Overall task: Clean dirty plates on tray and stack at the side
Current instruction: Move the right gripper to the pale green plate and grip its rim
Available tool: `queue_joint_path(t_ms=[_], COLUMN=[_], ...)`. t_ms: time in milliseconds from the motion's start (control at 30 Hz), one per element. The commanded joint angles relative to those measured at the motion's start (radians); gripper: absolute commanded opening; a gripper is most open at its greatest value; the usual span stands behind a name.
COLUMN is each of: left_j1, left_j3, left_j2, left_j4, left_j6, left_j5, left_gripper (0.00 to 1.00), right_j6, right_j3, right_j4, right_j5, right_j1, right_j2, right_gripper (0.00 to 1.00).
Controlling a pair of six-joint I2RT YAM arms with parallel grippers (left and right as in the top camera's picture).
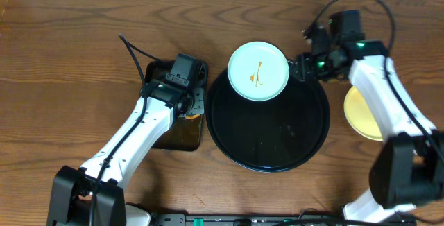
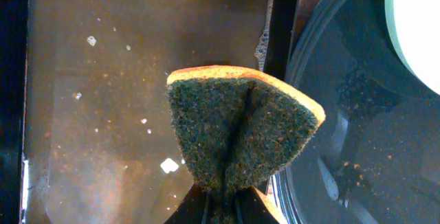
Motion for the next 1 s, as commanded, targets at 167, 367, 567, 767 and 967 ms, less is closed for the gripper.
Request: queue_joint_path(t_ms=[167,367,567,767,967], left_j1=[0.004,0.004,0.004,0.003,-0.005], left_j3=[0.005,0.005,0.005,0.005,0.005], left_j2=[-0.014,-0.014,-0.014,-0.014,-0.014], left_j4=[0.000,0.000,0.000,0.029,0.163], left_j6=[-0.013,-0.013,-0.013,0.072,0.110], left_j5=[-0.002,-0.002,-0.002,0.093,0.287], left_gripper=[0.08,0.08,0.08,0.08,0.07], right_j6=[0.098,0.131,0.132,0.100,0.099], right_j3=[0.014,0.013,0.012,0.012,0.012], right_j4=[0.094,0.106,0.006,-0.159,-0.253], right_j5=[-0.005,-0.003,-0.003,-0.001,0.083], right_j1=[0.029,0.038,0.039,0.044,0.084], right_j2=[0.198,0.249,0.251,0.226,0.187], right_gripper=[0.32,0.17,0.01,0.01,0.01])
